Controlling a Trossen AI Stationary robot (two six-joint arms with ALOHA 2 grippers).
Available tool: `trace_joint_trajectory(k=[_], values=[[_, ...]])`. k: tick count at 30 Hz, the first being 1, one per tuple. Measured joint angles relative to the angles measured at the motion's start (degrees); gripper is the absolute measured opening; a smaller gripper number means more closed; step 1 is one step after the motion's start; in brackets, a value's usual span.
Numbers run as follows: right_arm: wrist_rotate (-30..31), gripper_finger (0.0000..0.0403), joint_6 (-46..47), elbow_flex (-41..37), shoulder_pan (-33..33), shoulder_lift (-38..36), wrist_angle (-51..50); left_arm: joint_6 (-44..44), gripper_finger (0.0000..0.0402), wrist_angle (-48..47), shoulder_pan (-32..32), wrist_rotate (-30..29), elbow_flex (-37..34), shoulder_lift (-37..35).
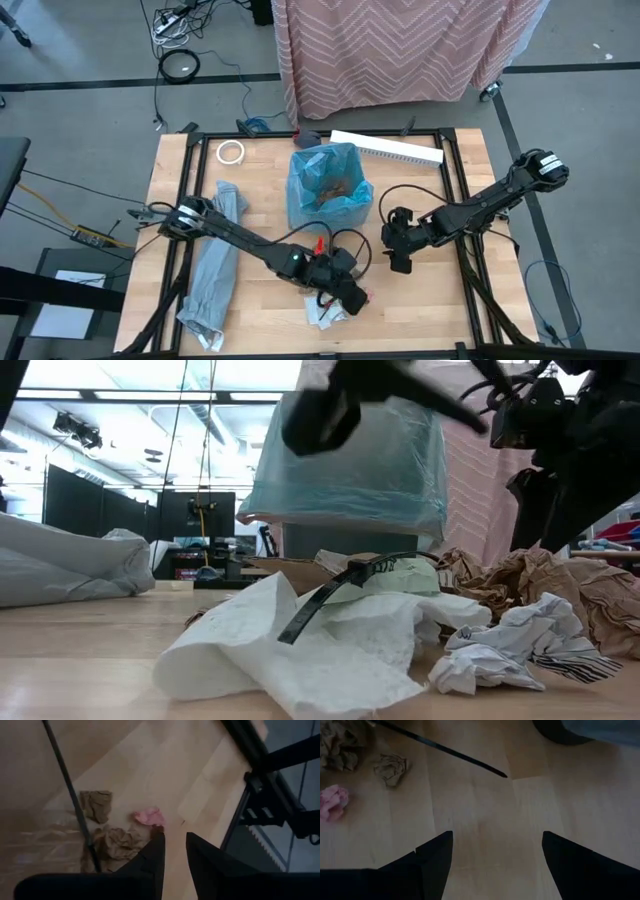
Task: Place trash/remove bag and relplace
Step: Put the black zip tie into the trash bin
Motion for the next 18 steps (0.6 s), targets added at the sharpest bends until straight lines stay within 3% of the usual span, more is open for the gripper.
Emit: trace_joint_trajectory(k=[10,18], values=[[0.9,0.0289,0.0,0.0,0.1,0.0,0.1,-2.9,0.009,-10.7,0.0,2.0,-0.1,1.2],[1.1,0.0291,0.0,0.0,0.1,0.0,0.3,-2.8,0.009,-11.8,0.0,0.7,0.0,1.4]])
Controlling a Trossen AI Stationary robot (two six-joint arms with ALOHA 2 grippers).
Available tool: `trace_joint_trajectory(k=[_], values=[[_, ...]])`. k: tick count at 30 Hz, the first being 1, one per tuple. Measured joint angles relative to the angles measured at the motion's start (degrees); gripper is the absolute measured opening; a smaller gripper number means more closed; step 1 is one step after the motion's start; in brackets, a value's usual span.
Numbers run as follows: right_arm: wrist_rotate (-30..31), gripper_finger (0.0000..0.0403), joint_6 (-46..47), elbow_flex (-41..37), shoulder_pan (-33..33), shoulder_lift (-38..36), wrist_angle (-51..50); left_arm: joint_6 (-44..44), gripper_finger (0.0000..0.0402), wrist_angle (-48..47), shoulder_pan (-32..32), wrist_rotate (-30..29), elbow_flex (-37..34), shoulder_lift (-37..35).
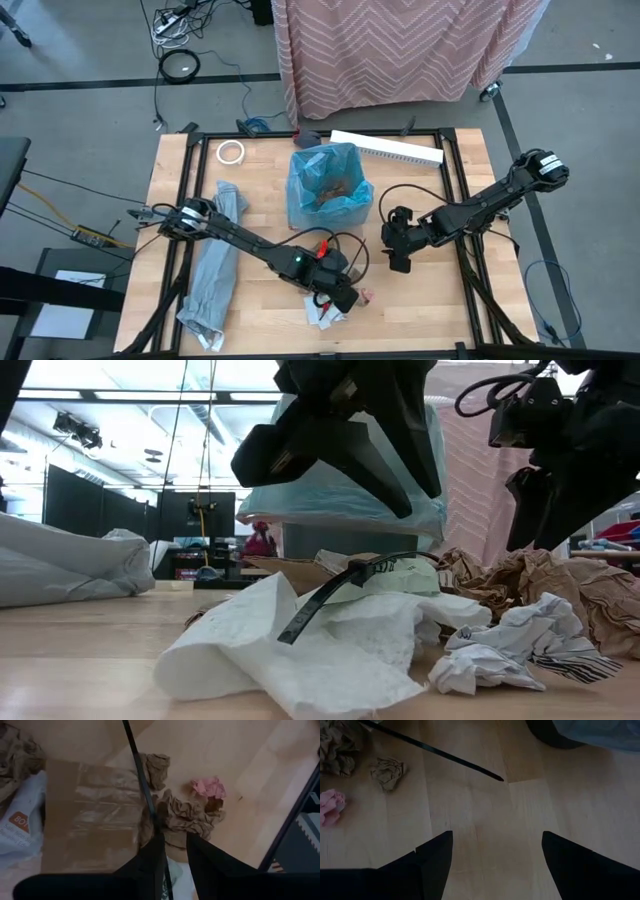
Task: Place trash/remove bag and relplace
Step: Put the black zip tie into the trash bin
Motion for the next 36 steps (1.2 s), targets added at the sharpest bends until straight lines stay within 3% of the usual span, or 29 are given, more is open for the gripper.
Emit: trace_joint_trajectory(k=[19,21,26,36], values=[[0.4,0.0286,-0.1,0.0,-0.1,0.0,0.6,0.2,0.0089,4.0,0.0,1.1,0.0,4.6],[0.4,0.0286,-0.1,0.0,-0.1,0.0,0.5,-0.7,0.0079,3.9,0.0,1.8,0.0,4.7],[0.5,0.0281,-0.1,0.0,-0.1,0.0,0.3,-0.2,0.0011,3.7,0.4,3.0,0.0,4.4],[0.8,0.0252,0.5,0.0,-0.1,0.0,-0.2,0.5,0.0003,6.8,0.7,5.2,1.3,0.6]])
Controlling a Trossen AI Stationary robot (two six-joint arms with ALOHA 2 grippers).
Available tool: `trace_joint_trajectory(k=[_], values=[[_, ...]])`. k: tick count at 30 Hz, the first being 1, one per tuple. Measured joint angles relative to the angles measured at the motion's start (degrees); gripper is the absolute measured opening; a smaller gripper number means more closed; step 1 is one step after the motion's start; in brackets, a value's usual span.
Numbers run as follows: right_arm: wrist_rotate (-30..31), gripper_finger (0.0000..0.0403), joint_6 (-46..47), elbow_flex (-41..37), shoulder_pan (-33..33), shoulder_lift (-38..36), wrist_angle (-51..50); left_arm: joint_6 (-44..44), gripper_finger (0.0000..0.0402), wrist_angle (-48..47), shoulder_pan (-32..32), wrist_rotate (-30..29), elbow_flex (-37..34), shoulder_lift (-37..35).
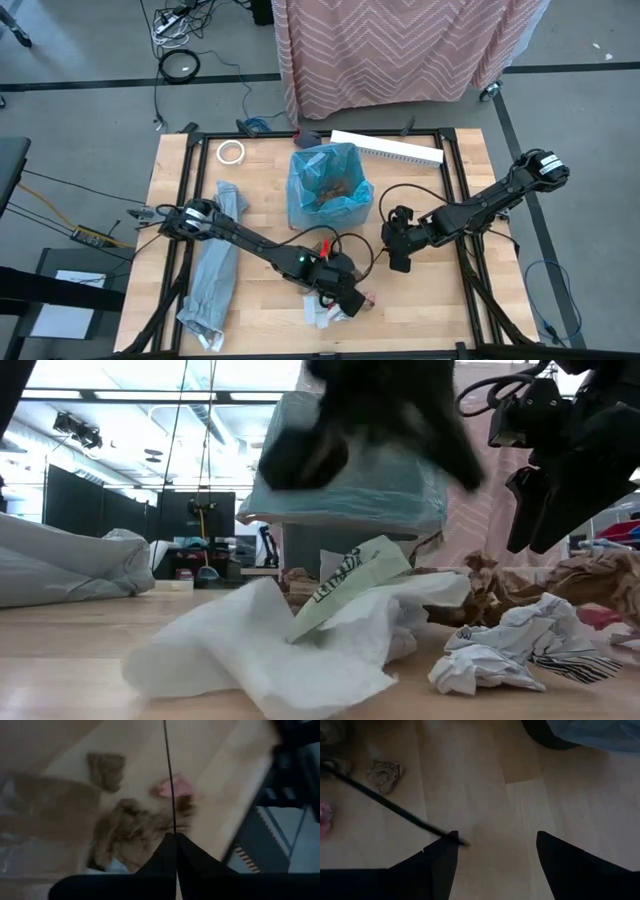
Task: Place trash/remove bag and relplace
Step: Put the black zip tie into the trash bin
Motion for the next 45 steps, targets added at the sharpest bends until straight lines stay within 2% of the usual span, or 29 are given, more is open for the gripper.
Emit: trace_joint_trajectory(k=[8,13,22,25,28,33,37,40,43,45], values=[[3.0,0.0251,0.1,0.0,0.0,-0.2,-3.6,7.3,0.0001,-12.1,0.4,-0.4,7.8,-2.7],[3.9,0.025,1.7,0.0,-0.1,-0.2,-7.3,9.7,0.0001,-24.1,0.3,0.2,11.9,-3.5],[7.2,0.024,3.5,0.0,-0.1,-0.2,-9.5,14.6,0.0001,-42.3,0.3,-0.3,23.7,-3.6],[7.3,0.0242,3.5,0.0,-0.1,-0.2,-9.4,14.6,0.0001,-51.5,0.3,-1.8,29.1,-3.6],[7.3,0.0242,3.5,0.0,-0.1,-0.2,-9.4,14.6,0.0001,-57.6,0.3,-7.1,35.5,-3.6],[7.3,0.024,3.8,0.0,-0.1,-0.2,-8.8,11.9,0.0001,-56.6,1.6,-13.5,32.6,-9.8],[6.9,0.0241,5.6,0.0,-0.1,-0.2,-8.1,13.0,0.0001,-51.8,2.8,-22.8,32.6,-13.6],[6.7,0.0242,6.9,0.0,-0.1,-0.2,-7.1,23.0,0.0001,-43.7,4.1,-30.2,32.6,-16.2],[6.7,0.0242,7.5,0.0,-0.1,-0.2,-6.1,40.2,0.0002,-31.9,6.2,-36.5,32.6,-18.0],[6.7,0.0242,7.5,0.0,-0.1,-0.2,-5.4,52.3,0.0002,-23.5,8.0,-38.4,32.6,-18.5]])
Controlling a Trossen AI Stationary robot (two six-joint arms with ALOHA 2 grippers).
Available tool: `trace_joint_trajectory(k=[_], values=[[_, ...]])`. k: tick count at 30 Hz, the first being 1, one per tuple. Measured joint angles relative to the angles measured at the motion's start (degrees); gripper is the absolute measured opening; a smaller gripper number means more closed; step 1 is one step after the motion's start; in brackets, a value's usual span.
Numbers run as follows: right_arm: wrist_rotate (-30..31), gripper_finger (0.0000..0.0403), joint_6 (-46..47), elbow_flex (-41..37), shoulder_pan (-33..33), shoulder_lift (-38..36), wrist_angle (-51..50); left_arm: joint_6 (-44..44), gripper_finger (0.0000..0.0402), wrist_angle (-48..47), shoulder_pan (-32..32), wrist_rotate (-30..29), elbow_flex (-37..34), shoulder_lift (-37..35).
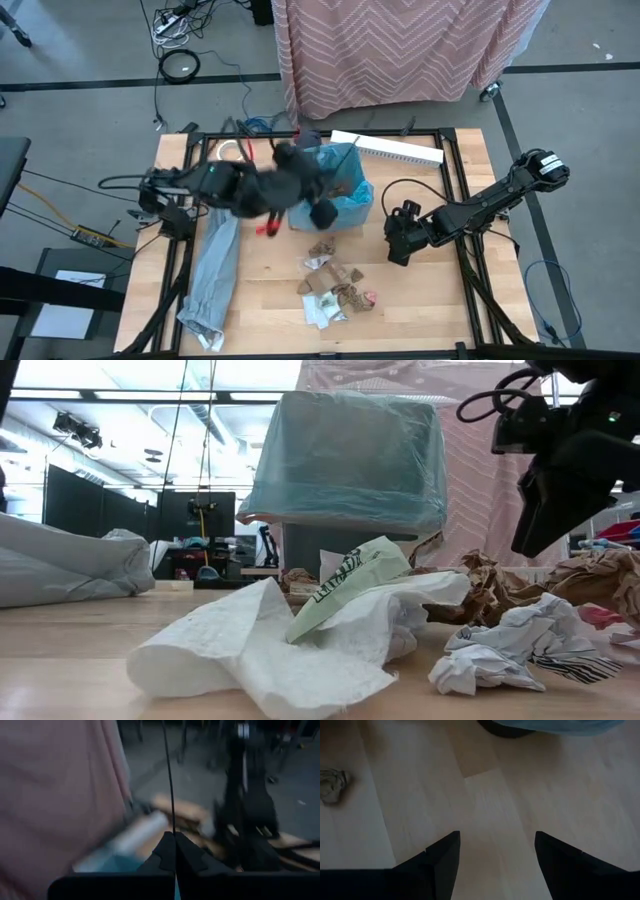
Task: Place trash/remove bag and relplace
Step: Put the black zip tie into the trash bin
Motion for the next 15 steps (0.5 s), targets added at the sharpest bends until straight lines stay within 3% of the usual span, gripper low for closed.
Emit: trace_joint_trajectory(k=[3,6,10,15], values=[[0.0,0.0242,0.1,0.0,0.0,0.0,0.5,15.2,0.0002,11.8,3.2,0.7,0.0,0.1],[0.0,0.0242,1.2,0.0,0.0,0.0,0.6,23.0,0.0002,20.2,6.4,4.6,0.0,0.8],[-0.2,0.0242,4.5,0.0,0.0,0.0,0.6,23.9,0.0003,25.9,9.8,9.7,-4.2,0.6],[-0.6,0.0242,7.0,0.0,0.0,0.0,0.5,22.7,0.0003,35.7,10.8,15.2,-14.7,-1.6]])
